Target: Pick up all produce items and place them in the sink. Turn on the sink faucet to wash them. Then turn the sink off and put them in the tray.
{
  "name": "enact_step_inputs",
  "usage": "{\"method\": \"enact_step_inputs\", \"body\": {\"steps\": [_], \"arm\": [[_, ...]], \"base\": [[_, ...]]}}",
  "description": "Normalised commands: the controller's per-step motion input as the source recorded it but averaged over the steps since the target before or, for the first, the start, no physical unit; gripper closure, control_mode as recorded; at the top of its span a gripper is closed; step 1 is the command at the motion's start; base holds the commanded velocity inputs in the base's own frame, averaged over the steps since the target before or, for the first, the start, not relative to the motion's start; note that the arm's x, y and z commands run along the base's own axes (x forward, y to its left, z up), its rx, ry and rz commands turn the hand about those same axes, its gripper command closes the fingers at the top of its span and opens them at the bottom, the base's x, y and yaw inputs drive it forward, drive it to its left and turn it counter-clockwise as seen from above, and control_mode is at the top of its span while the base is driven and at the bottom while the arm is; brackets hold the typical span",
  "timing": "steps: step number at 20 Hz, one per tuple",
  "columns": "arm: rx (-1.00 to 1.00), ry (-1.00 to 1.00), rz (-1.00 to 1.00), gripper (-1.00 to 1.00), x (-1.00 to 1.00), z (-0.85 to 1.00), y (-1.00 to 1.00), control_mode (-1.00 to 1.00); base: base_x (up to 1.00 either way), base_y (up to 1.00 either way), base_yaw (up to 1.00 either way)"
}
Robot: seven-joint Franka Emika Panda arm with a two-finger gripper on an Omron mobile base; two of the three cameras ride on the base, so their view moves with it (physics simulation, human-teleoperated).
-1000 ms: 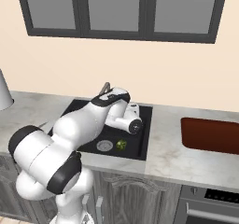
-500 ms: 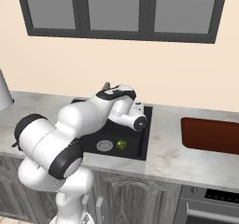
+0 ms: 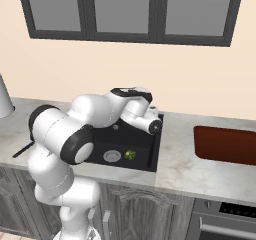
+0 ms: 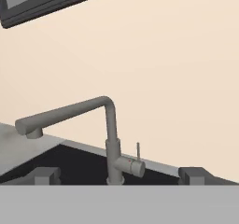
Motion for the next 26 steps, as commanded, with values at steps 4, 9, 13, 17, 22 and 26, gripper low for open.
{"method": "enact_step_inputs", "body": {"steps": [4, 9, 13, 17, 22, 26], "arm": [[0.0, 0.01, 0.02, -1.0, 0.46, -0.16, 0.0, -1.0], [0.0, 0.0, 0.01, -1.0, 0.4, -0.17, 0.0, -1.0], [0.0, 0.01, 0.0, -1.0, 0.37, -0.21, 0.0, -1.0], [0.0, 0.02, 0.0, -1.0, 0.35, -0.19, 0.0, -1.0], [0.0, 0.01, 0.0, -1.0, 0.33, -0.18, 0.02, -1.0], [0.0, 0.0, 0.0, -1.0, 0.27, -0.12, 0.06, -1.0]], "base": [[0.0, 0.0, 0.0], [0.0, 0.0, 0.0], [0.0, 0.0, 0.0], [0.0, 0.0, 0.0], [0.0, 0.0, 0.0], [0.0, 0.0, 0.0]]}}
